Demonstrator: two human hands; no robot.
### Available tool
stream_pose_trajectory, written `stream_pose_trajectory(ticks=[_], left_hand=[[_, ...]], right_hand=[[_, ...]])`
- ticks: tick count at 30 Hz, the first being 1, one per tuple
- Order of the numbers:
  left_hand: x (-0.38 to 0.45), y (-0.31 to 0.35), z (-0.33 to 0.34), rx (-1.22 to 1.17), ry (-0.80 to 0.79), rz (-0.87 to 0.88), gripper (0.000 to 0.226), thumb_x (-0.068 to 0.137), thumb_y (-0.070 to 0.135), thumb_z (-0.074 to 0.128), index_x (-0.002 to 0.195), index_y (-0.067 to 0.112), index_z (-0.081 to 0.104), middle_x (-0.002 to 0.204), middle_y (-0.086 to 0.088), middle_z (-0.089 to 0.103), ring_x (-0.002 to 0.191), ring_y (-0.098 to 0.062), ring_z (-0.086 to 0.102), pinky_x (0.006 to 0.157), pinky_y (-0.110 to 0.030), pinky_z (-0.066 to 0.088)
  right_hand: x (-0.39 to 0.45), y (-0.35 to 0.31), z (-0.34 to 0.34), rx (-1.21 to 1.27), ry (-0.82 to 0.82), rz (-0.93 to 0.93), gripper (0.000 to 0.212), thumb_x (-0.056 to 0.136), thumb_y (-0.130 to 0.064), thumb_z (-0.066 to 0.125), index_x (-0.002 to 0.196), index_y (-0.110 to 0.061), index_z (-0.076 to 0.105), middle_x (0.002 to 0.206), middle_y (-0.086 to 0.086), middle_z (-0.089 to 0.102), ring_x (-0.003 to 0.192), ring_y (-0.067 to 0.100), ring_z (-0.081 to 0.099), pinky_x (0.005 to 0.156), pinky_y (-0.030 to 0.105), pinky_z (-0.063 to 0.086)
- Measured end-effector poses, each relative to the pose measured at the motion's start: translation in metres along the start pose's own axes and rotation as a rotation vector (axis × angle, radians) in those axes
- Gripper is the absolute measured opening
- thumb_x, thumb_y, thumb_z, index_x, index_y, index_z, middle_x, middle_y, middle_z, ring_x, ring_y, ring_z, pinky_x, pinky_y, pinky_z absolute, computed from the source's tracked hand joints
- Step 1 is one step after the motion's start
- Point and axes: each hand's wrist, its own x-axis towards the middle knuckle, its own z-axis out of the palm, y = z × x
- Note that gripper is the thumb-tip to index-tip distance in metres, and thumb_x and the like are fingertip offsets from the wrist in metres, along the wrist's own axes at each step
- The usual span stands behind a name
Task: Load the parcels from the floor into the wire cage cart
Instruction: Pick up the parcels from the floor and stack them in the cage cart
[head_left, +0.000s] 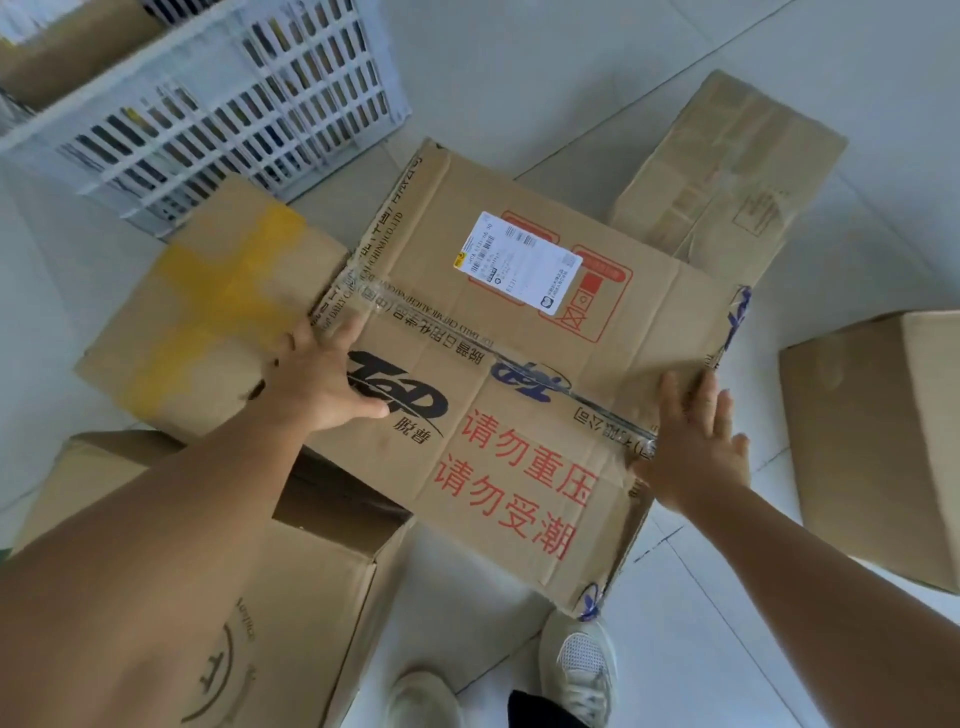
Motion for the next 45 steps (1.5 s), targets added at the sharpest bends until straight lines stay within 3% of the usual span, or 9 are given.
stream_pose_trajectory(ticks=[4, 10, 14, 23, 26, 32, 35, 39, 45], left_hand=[[-0.017, 0.024, 0.016, -0.082, -0.006, 0.033, 0.138, 0.058, 0.059, 0.081, 0.148, 0.03, -0.02, 0.143, -0.015, 0.016, 0.134, -0.037, 0.023, 0.106, -0.053, 0.035], [-0.012, 0.059, 0.025, -0.333, -0.017, 0.079, 0.134, 0.065, 0.039, 0.085, 0.151, 0.011, -0.014, 0.154, -0.018, 0.013, 0.139, -0.037, 0.025, 0.111, -0.046, 0.029], [-0.006, 0.065, 0.025, -0.422, 0.027, 0.053, 0.132, 0.062, 0.033, 0.088, 0.152, 0.014, -0.007, 0.149, -0.019, 0.023, 0.132, -0.036, 0.037, 0.106, -0.043, 0.036], [-0.04, 0.068, 0.005, -0.502, 0.044, 0.049, 0.113, 0.062, 0.024, 0.087, 0.149, 0.021, 0.015, 0.137, -0.01, 0.04, 0.121, -0.032, 0.05, 0.099, -0.047, 0.046], [-0.058, 0.067, -0.017, -0.56, 0.037, 0.012, 0.109, 0.058, 0.026, 0.088, 0.145, 0.021, 0.023, 0.132, -0.006, 0.045, 0.117, -0.028, 0.052, 0.096, -0.046, 0.05], [-0.115, 0.056, -0.085, -0.612, 0.084, -0.021, 0.106, 0.057, 0.025, 0.089, 0.144, 0.017, 0.028, 0.137, -0.003, 0.039, 0.118, -0.027, 0.05, 0.092, -0.039, 0.049], [-0.153, 0.043, -0.122, -0.606, 0.126, -0.025, 0.121, 0.045, 0.049, 0.086, 0.146, 0.028, 0.022, 0.144, 0.0, 0.038, 0.124, -0.027, 0.049, 0.098, -0.044, 0.047], [-0.208, 0.029, -0.172, -0.728, 0.168, -0.044, 0.118, 0.065, 0.021, 0.087, 0.154, 0.016, 0.009, 0.153, -0.006, 0.026, 0.136, -0.03, 0.036, 0.108, -0.043, 0.036], [-0.286, -0.008, -0.245, -0.833, 0.266, -0.056, 0.115, 0.063, 0.019, 0.087, 0.152, 0.017, 0.014, 0.148, -0.009, 0.031, 0.133, -0.031, 0.039, 0.11, -0.045, 0.036]], right_hand=[[-0.002, 0.033, 0.001, 0.267, 0.045, 0.086, 0.109, 0.089, -0.035, 0.066, 0.151, -0.02, -0.023, 0.159, 0.016, -0.018, 0.134, 0.041, 0.04, 0.098, 0.045, 0.045], [-0.002, 0.071, 0.016, 0.571, 0.078, 0.159, 0.136, 0.069, -0.038, 0.084, 0.148, -0.028, -0.027, 0.147, 0.013, 0.035, 0.117, 0.03, 0.055, 0.091, 0.042, 0.052], [-0.003, 0.071, 0.024, 0.744, 0.038, 0.192, 0.142, 0.069, -0.033, 0.086, 0.144, -0.031, -0.034, 0.146, 0.011, 0.035, 0.119, 0.028, 0.051, 0.092, 0.041, 0.05], [-0.026, 0.079, 0.017, 0.882, 0.173, 0.208, 0.111, 0.072, -0.015, 0.082, 0.151, -0.025, 0.004, 0.143, 0.011, 0.03, 0.109, 0.022, 0.043, 0.087, 0.042, 0.048], [-0.046, 0.081, -0.002, 0.907, 0.19, 0.212, 0.116, 0.073, -0.018, 0.081, 0.153, -0.027, -0.002, 0.147, 0.01, 0.026, 0.111, 0.022, 0.042, 0.081, 0.038, 0.048], [-0.105, 0.077, -0.067, 0.932, 0.217, 0.199, 0.13, 0.071, -0.029, 0.085, 0.153, -0.029, -0.017, 0.153, 0.006, 0.014, 0.135, 0.034, 0.033, 0.101, 0.043, 0.045], [-0.14, 0.072, -0.11, 0.914, 0.232, 0.165, 0.132, 0.068, -0.031, 0.086, 0.152, -0.033, -0.016, 0.153, 0.003, 0.014, 0.135, 0.038, 0.031, 0.107, 0.055, 0.038], [-0.19, 0.064, -0.175, 0.887, 0.292, 0.089, 0.13, 0.063, -0.033, 0.087, 0.151, -0.038, -0.009, 0.15, 0.002, 0.019, 0.133, 0.039, 0.034, 0.102, 0.059, 0.042], [-0.263, 0.043, -0.267, 0.822, 0.353, -0.011, 0.132, 0.067, -0.029, 0.086, 0.153, -0.033, -0.014, 0.148, 0.002, 0.021, 0.134, 0.033, 0.032, 0.108, 0.054, 0.039]])
